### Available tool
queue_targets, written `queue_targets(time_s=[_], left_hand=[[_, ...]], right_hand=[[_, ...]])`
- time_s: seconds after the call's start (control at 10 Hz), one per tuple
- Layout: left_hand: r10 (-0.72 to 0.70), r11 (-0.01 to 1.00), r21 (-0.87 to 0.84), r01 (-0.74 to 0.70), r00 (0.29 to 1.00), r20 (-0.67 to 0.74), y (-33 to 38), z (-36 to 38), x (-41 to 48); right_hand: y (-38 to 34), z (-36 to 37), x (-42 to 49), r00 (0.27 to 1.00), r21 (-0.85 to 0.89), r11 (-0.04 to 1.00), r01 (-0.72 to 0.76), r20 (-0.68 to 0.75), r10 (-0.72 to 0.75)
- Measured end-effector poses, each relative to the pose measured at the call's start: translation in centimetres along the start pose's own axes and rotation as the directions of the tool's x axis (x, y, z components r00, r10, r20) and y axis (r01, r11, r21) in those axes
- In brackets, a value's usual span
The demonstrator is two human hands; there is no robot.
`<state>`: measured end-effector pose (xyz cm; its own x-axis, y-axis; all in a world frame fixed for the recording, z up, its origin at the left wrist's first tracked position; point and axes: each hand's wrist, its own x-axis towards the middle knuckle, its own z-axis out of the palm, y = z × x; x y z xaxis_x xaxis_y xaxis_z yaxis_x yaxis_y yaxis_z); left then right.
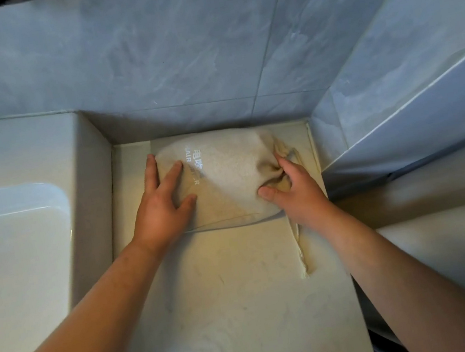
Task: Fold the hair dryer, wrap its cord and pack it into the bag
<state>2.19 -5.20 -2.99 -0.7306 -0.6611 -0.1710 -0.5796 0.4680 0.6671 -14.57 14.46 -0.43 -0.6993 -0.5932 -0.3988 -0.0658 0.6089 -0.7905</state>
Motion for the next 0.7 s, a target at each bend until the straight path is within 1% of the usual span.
queue_targets(time_s=[0.2,0.5,0.6,0.7], left_hand=[[-0.01,0.999,0.03,0.009,1.0,0.015,-0.1,-0.4,0.8],[-0.035,0.999,0.014,0.034,0.995,0.091,0.0,-1.4,2.0],[-0.018,1.0,-0.002,0.018,0.994,0.11,0.3,-1.9,1.9],[-0.001,1.0,0.024,-0.001,0.997,0.084,0.4,-2.9,1.9]], right_hand=[[-0.5,-0.3,1.2,0.999,0.03,0.999,-0.014,0.046,0.012],[-1.0,-0.1,1.4,0.999,0.089,0.996,-0.024,0.031,0.021],[-1.5,-0.2,1.2,0.998,0.054,0.998,-0.042,0.048,0.039],[-2.1,-0.8,0.6,0.999,-0.031,0.999,-0.031,0.024,0.032]])
